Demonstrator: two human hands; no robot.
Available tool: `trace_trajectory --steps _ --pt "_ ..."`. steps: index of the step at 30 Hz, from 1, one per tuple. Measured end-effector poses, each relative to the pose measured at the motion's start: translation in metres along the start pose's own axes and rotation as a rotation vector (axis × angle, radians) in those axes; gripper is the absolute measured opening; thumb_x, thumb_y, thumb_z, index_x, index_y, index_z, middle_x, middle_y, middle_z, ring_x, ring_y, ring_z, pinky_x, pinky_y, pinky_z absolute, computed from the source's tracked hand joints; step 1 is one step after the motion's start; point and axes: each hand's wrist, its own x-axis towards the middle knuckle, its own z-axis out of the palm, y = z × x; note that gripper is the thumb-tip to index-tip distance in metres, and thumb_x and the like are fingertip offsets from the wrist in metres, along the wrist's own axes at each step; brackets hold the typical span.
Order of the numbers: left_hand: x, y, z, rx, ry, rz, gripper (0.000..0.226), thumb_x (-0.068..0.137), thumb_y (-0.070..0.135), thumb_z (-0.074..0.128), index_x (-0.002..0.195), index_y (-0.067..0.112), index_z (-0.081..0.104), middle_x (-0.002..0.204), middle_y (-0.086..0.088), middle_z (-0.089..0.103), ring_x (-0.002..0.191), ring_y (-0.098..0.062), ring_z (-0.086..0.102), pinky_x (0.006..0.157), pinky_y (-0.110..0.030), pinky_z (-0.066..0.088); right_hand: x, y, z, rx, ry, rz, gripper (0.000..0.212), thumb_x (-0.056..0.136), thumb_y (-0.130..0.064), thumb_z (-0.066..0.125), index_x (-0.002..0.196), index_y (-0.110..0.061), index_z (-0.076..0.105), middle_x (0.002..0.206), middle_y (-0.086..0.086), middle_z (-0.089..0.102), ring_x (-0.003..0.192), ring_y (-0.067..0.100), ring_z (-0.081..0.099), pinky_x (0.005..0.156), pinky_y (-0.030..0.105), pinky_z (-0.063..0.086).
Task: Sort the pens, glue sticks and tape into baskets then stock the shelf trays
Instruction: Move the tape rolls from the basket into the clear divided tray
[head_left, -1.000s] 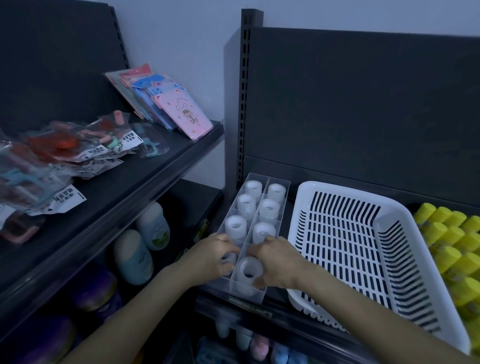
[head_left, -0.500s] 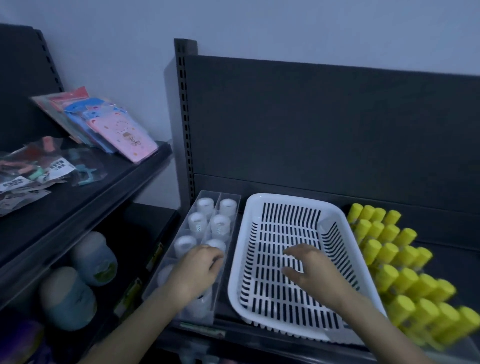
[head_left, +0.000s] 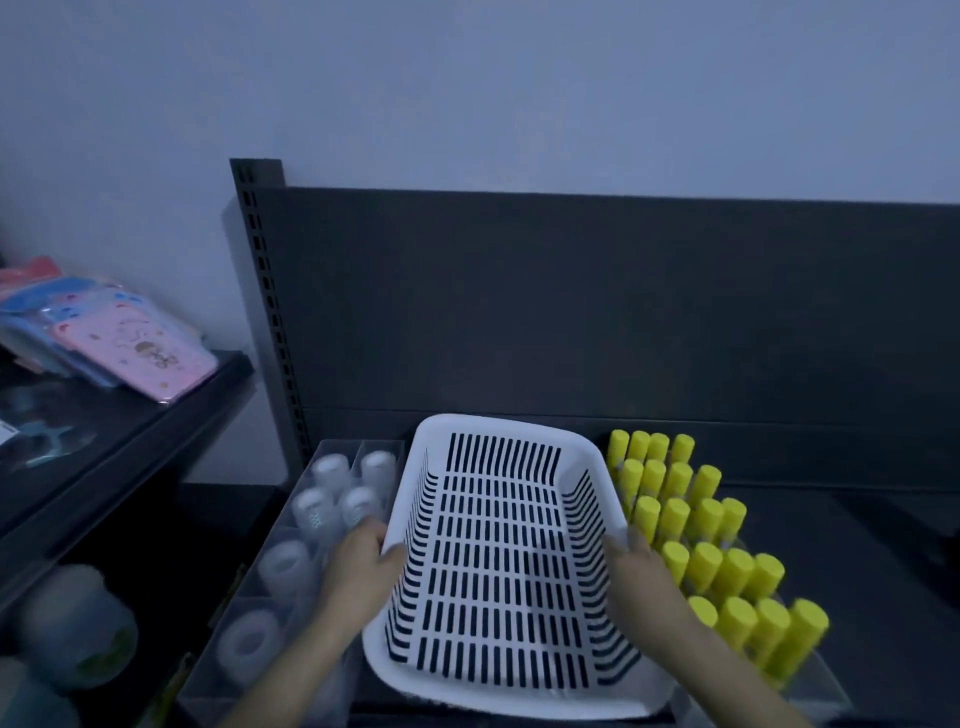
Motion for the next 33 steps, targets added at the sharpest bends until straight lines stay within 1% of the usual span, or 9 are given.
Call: trace_trajectory --steps 4,9,11,14,17,21,25,29,33 --pt "-0.012 0.014 -0.025 -0.142 0.109 0.086 0.02 0.089 0.008 0.055 0.071 0.018 0.054 0.07 -0.001 0.064 0.068 -0.019 0.062 0.057 -0.029 0.045 -0.024 -0.003 -0.017 0.22 0.195 -0.08 0.05 0.086 0.003 0.041 0.132 -0.015 0.038 0.127 0.007 0.046 0.111 0.024 0.049 0.093 0.029 0.044" --pt "-0.015 0.046 -0.037 -0.369 0.127 0.129 0.008 0.087 0.009 0.06 0.08 0.012 0.058 0.076 -0.006 0.068 0.07 -0.023 0.065 0.059 -0.036 0.051 -0.061 0.008 -0.057 0.41 0.408 -0.02 0.057 0.09 0.002 0.046 0.143 -0.009 0.028 0.14 0.009 0.045 0.124 0.026 0.045 0.085 0.025 0.034" --pt "-0.017 0.067 -0.031 -0.404 0.104 0.152 0.008 0.085 0.012 0.063 0.079 0.014 0.058 0.077 -0.008 0.07 0.074 -0.028 0.067 0.067 -0.046 0.055 -0.075 0.025 -0.069 0.463 0.459 0.044 0.059 0.092 -0.002 0.046 0.146 -0.012 0.024 0.144 0.006 0.042 0.129 0.024 0.043 0.088 0.024 0.034" --pt "-0.027 0.104 -0.011 -0.445 0.014 0.177 0.007 0.082 0.013 0.065 0.079 0.015 0.059 0.076 -0.009 0.071 0.075 -0.031 0.068 0.073 -0.053 0.055 -0.098 0.063 -0.084 0.533 0.538 0.126 0.055 0.092 -0.001 0.047 0.143 -0.014 0.031 0.131 0.009 0.054 0.107 0.023 0.054 0.078 0.024 0.036" --pt "-0.044 0.143 0.019 -0.458 -0.074 0.231 0.006 0.083 0.012 0.065 0.08 0.013 0.059 0.078 -0.007 0.071 0.075 -0.028 0.068 0.074 -0.05 0.055 -0.122 0.108 -0.094 0.566 0.577 0.178 0.052 0.091 0.001 0.044 0.14 -0.015 0.036 0.116 0.007 0.059 0.086 0.018 0.055 0.068 0.026 0.04" --pt "-0.072 0.194 0.071 -0.451 -0.173 0.301 0.006 0.083 0.012 0.064 0.081 0.011 0.058 0.081 -0.008 0.07 0.078 -0.029 0.067 0.074 -0.048 0.054 -0.155 0.177 -0.104 0.586 0.637 0.258 0.049 0.093 -0.002 0.042 0.14 -0.017 0.036 0.118 0.004 0.059 0.082 0.011 0.055 0.056 0.011 0.041" --pt "-0.108 0.249 0.134 -0.438 -0.21 0.368 0.009 0.084 0.014 0.064 0.081 0.008 0.058 0.084 -0.012 0.068 0.082 -0.033 0.065 0.067 -0.039 0.048 -0.196 0.252 -0.115 0.608 0.688 0.317 0.047 0.094 -0.002 0.041 0.139 -0.017 0.036 0.108 -0.002 0.056 0.075 0.006 0.054 0.05 0.009 0.041" --pt "-0.158 0.311 0.202 -0.461 -0.244 0.4 0.01 0.084 0.016 0.064 0.078 0.013 0.056 0.084 -0.012 0.068 0.08 -0.034 0.065 0.072 -0.048 0.051 -0.25 0.336 -0.131 0.664 0.77 0.354 0.045 0.092 -0.002 0.045 0.134 -0.017 0.041 0.11 -0.004 0.058 0.08 0.002 0.057 0.061 0.018 0.049" --pt "-0.212 0.375 0.259 -0.499 -0.272 0.428 0.01 0.082 0.014 0.062 0.075 0.014 0.056 0.083 -0.01 0.068 0.08 -0.032 0.065 0.071 -0.044 0.051 -0.301 0.416 -0.154 0.695 0.838 0.431 0.045 0.089 -0.003 0.052 0.132 -0.014 0.044 0.12 0.003 0.059 0.095 0.016 0.06 0.078 0.03 0.052"
